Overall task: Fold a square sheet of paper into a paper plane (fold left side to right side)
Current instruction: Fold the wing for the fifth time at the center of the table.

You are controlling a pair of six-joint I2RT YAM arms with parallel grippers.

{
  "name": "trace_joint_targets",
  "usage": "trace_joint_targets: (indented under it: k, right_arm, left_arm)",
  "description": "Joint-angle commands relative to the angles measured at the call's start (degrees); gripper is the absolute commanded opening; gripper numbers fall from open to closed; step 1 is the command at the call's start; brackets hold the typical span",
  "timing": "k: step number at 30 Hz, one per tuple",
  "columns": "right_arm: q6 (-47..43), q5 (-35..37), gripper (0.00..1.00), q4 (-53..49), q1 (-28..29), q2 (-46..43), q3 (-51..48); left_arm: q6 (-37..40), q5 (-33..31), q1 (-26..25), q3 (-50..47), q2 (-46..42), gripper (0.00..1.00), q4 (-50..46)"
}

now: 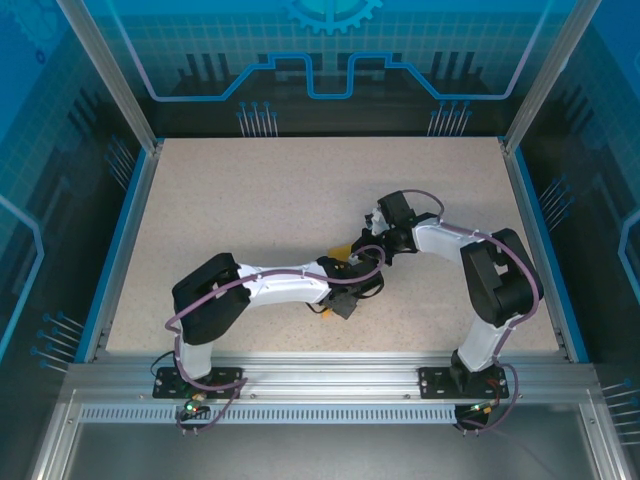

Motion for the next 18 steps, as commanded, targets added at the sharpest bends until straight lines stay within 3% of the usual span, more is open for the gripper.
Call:
trace_joint_targets:
  k: [1,9,18]
  right_arm:
    - [-1.16,0.4,0.01,-2.3,0.85,0.96,1.81]
    - [-3.58,2.31,0.07,-3.14,0.17,-0.83,1.96]
    - [-6.77,12.83,0.4,-3.03,-3.0,-13.36,-3.06]
  left_arm:
    - [0.57,-0.11,-0.39,1.3,1.05,0.18,-1.11]
    - [0.44,4.39,1.11,-0.41,-1.38,0.08,1.0]
    - [-0.28,20.62,6.86,-4.39,-5.43,0.07,7.24]
